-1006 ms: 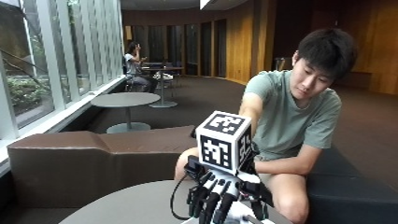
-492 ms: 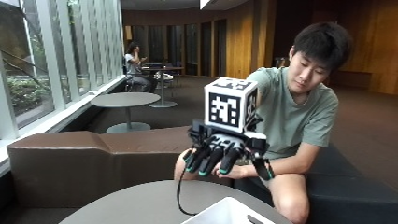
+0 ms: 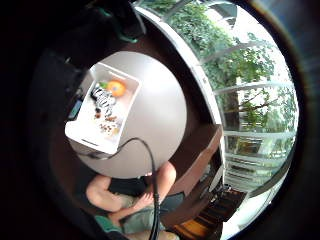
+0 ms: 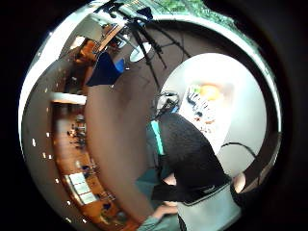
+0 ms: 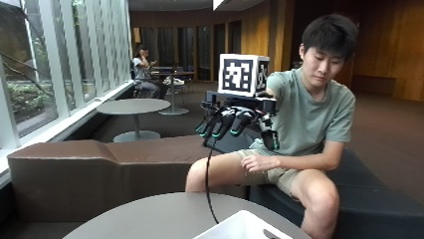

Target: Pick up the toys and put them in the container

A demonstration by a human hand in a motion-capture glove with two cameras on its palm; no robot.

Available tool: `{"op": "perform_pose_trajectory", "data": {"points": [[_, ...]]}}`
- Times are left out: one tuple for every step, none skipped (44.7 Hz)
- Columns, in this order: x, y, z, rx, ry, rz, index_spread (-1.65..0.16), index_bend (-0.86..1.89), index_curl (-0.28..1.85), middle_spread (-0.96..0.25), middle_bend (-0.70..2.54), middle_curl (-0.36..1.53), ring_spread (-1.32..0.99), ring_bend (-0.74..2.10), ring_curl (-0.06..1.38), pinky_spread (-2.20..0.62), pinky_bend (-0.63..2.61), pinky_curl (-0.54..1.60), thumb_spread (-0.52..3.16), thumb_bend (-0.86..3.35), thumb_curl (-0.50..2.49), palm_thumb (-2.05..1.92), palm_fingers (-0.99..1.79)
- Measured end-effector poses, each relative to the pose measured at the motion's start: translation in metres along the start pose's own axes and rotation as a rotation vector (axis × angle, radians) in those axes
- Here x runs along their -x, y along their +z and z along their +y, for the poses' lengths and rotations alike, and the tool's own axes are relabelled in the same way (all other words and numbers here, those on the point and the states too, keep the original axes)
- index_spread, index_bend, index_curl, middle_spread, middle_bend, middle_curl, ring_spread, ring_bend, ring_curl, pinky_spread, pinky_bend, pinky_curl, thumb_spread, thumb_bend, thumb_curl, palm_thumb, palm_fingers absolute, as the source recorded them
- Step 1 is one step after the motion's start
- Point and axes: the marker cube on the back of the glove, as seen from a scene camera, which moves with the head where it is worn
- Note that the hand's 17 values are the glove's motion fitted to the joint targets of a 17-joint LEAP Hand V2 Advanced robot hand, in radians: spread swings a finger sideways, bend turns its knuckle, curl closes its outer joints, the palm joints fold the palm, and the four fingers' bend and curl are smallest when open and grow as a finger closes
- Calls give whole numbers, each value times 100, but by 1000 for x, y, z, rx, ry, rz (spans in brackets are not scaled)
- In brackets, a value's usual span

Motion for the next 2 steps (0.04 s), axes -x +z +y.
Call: {"op": "perform_pose_trajectory", "data": {"points": [[-3, 0, 0, -7, 2, 13, -22, 13, 18, -5, 18, 40, -1, 59, 35, 4, 93, 34, 126, -4, 27, -4, -10], [-5, 0, 1, -12, 4, 22, -22, 13, 19, -6, 18, 40, -1, 59, 35, 4, 93, 34, 126, -3, 27, -4, -9]]}}
